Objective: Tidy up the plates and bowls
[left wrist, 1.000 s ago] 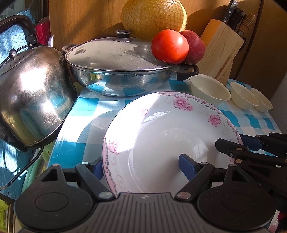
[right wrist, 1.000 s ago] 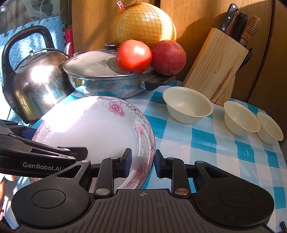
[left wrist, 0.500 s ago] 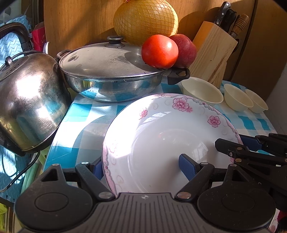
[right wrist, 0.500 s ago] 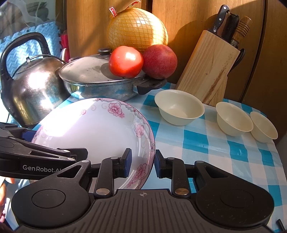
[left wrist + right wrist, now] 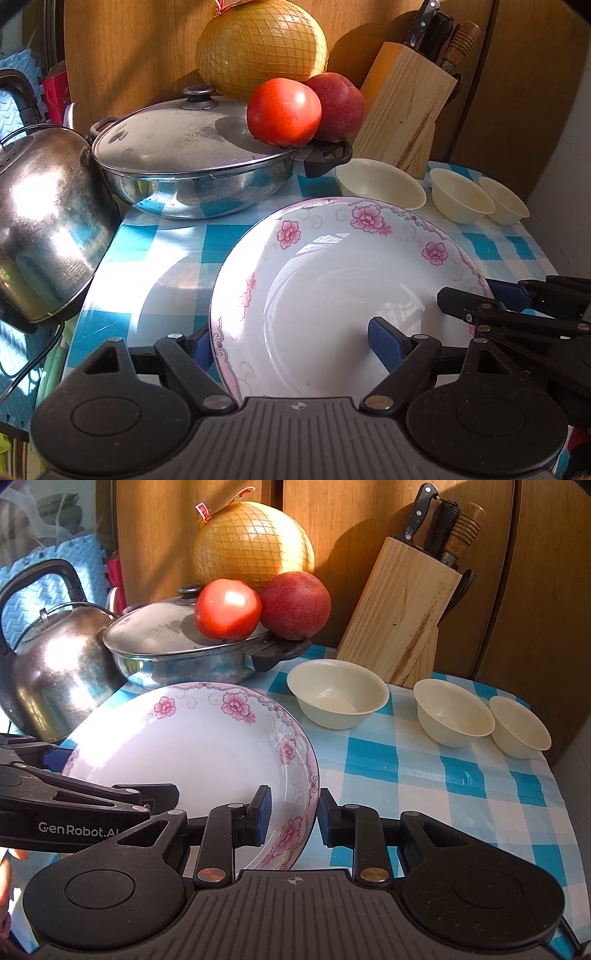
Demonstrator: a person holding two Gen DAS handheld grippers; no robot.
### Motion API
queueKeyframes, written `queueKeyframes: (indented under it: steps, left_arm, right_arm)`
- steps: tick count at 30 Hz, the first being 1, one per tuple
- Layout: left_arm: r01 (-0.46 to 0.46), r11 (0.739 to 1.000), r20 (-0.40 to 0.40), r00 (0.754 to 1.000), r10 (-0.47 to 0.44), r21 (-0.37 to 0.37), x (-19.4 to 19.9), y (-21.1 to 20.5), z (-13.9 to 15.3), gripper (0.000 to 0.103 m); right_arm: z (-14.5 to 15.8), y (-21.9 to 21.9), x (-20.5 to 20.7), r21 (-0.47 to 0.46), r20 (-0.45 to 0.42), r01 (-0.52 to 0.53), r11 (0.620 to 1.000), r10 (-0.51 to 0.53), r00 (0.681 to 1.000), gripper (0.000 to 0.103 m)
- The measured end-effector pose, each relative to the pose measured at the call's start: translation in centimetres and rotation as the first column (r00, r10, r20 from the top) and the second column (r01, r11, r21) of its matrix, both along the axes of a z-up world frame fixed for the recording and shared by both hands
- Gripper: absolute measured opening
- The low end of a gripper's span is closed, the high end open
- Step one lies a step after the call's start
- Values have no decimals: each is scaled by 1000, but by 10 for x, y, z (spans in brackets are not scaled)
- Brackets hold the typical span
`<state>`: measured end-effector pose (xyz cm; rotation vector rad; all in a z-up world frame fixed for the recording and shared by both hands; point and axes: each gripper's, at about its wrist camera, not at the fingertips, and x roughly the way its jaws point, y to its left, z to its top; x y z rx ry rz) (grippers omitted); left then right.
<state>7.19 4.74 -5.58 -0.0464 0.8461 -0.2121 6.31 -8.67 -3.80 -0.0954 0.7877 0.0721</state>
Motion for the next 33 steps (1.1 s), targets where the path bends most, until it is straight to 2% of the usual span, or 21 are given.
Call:
queueKeyframes:
  steps: [33]
  left_arm:
    - [147,989,12,989,-147,13,-32,-42,6,77]
  right_arm:
    - [2,-36,-49,6,-26,111,994,-110,994,34]
